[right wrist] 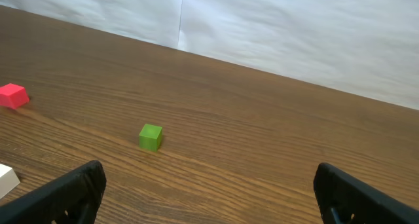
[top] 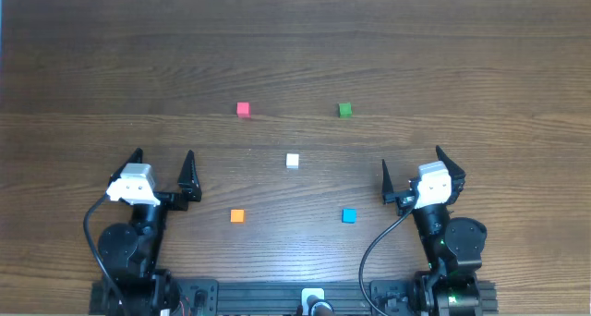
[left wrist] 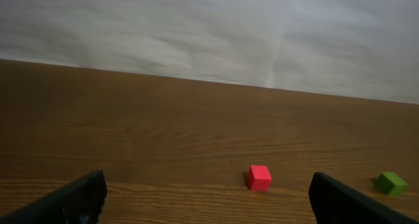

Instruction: Stack Cubes

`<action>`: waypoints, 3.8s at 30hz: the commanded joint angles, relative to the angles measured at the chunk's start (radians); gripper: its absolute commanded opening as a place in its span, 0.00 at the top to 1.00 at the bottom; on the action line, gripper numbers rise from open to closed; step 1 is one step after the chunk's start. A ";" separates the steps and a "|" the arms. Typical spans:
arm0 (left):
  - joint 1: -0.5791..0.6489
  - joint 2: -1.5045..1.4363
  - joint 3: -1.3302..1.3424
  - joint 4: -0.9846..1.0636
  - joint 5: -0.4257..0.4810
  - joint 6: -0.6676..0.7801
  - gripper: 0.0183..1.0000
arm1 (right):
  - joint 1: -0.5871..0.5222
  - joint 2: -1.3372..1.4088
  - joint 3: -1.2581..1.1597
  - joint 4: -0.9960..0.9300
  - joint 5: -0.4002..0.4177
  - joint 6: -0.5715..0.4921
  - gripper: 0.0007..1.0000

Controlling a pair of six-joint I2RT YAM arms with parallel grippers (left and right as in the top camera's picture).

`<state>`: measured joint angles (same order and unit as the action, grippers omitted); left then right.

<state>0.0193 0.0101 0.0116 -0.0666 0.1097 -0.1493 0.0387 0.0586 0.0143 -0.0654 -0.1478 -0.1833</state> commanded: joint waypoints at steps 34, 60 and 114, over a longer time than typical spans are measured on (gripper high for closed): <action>0.005 -0.003 -0.006 0.000 0.013 0.015 0.00 | -0.007 0.003 -0.009 0.002 0.003 0.003 0.01; -0.018 0.248 0.104 0.063 0.021 -0.102 0.00 | -0.007 0.003 -0.009 0.002 0.003 0.003 0.01; -0.344 2.182 1.638 -0.855 -0.093 -0.227 0.10 | -0.007 0.003 -0.009 0.002 0.003 0.003 0.01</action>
<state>-0.3206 2.1590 1.6299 -0.9199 0.0292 -0.3637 0.0387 0.0647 0.0143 -0.0654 -0.1478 -0.1829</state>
